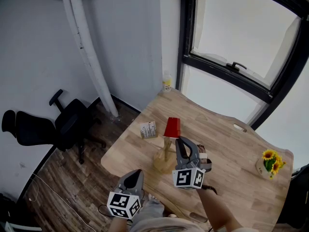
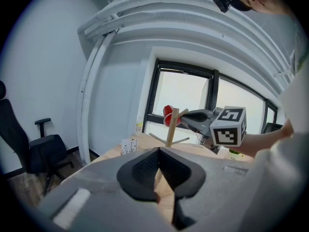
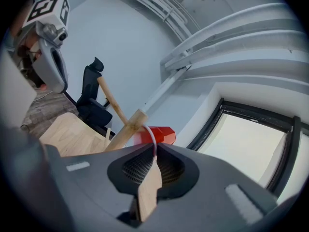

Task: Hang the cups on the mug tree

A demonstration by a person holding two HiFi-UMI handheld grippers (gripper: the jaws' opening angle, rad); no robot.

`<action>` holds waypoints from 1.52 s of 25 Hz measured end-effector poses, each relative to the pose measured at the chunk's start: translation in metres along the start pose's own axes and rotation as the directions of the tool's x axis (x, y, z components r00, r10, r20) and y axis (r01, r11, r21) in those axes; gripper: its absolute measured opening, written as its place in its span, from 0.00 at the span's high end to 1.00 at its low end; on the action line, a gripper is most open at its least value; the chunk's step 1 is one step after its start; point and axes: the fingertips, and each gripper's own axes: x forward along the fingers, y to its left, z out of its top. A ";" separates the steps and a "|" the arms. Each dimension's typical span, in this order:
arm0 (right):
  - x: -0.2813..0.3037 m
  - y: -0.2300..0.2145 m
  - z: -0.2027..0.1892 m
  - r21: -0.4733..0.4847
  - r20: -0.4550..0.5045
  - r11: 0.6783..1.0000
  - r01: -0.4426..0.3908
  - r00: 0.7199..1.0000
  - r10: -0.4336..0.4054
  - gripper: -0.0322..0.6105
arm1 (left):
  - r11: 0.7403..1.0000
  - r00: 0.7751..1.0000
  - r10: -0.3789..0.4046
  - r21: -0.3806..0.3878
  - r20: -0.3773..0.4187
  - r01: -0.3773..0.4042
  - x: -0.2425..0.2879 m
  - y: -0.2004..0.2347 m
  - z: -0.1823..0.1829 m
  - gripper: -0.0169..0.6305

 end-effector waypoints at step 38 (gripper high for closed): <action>-0.042 0.026 -0.006 0.252 -0.027 0.960 -0.122 0.991 0.133 0.91 | 0.999 1.000 -0.026 0.027 0.007 0.026 0.000 -0.019 0.009 0.97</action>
